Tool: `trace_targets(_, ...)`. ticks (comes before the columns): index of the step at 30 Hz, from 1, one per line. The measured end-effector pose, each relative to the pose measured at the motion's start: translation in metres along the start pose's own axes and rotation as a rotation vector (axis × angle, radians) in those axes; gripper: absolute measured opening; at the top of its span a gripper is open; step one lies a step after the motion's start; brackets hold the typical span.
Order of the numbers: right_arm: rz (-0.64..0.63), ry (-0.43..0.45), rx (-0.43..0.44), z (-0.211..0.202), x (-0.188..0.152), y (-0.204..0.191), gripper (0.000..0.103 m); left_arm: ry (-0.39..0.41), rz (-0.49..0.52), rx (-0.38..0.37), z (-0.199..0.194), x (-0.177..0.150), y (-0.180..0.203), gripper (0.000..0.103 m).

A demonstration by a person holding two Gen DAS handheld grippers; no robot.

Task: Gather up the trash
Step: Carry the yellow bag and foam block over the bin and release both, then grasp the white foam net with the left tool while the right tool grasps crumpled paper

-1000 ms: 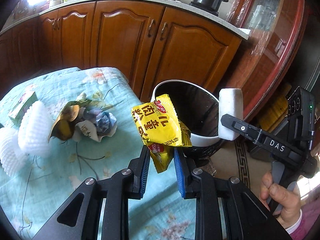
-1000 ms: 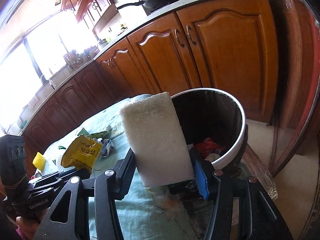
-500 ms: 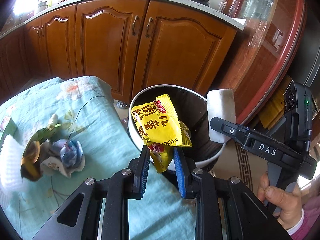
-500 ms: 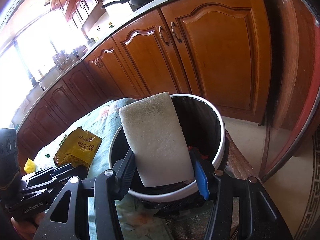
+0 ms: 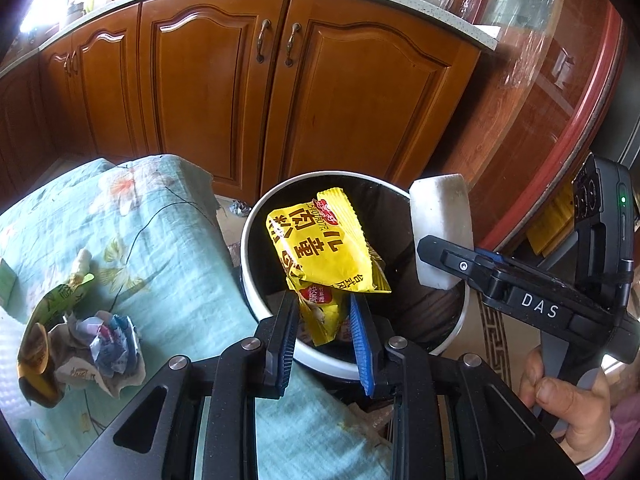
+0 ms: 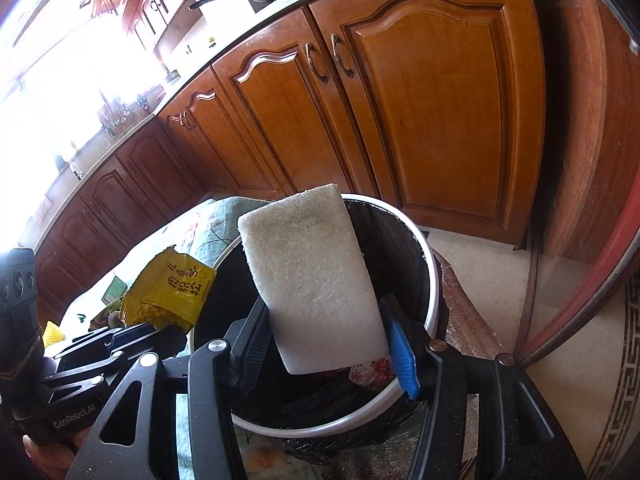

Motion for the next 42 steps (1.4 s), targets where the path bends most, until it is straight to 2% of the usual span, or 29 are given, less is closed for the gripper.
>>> trace_targets(4,-0.005,-0.006,-0.005,0.004,0.004,0.002,0.058,0.0,0.015,0.009,0.005,-0.001,0.004,0.028)
trace_targets(6,0.001,-0.018,0.002,0.006,0.003,0.002,0.061,0.0,0.021,0.023,0.006,-0.001,0.006,0.039)
trace_targets(7,0.005,-0.021,0.008,0.007,0.003,0.002,0.065,0.005,0.022,0.025,0.005,-0.002,0.007,0.042)
trace_targets(9,0.019,-0.018,0.012,0.006,0.003,0.004,0.074,0.012,0.017,0.031,0.002,-0.005,0.008,0.054)
trace_targets(10,0.027,-0.013,0.016,0.005,0.003,0.005,0.079,0.018,0.012,0.032,0.0,-0.008,0.007,0.057)
trace_targets(12,0.04,-0.005,0.024,0.001,0.002,0.006,0.082,0.022,0.0,0.035,-0.005,-0.014,0.006,0.059)
trace_targets(24,0.073,0.021,0.083,-0.025,-0.015,-0.014,0.088,0.066,-0.134,0.059,-0.059,-0.068,-0.017,0.064)
trace_targets(32,0.039,0.005,0.15,-0.037,-0.041,-0.062,0.088,0.112,-0.213,0.09,-0.116,-0.102,-0.037,0.064)
trace_targets(42,-0.038,-0.036,0.214,-0.036,-0.071,-0.123,0.088,0.166,-0.301,0.142,-0.168,-0.134,-0.064,0.064)
Point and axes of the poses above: each gripper's, at about its wrist camera, not at the fingertips, and z roughly the way its jaws point, y to its right, x to its top, the point moved 8 cm from there along z, roughly the way its jaws point, and after that the axes turned 14 degrees about -x, right-handed, at the moved point
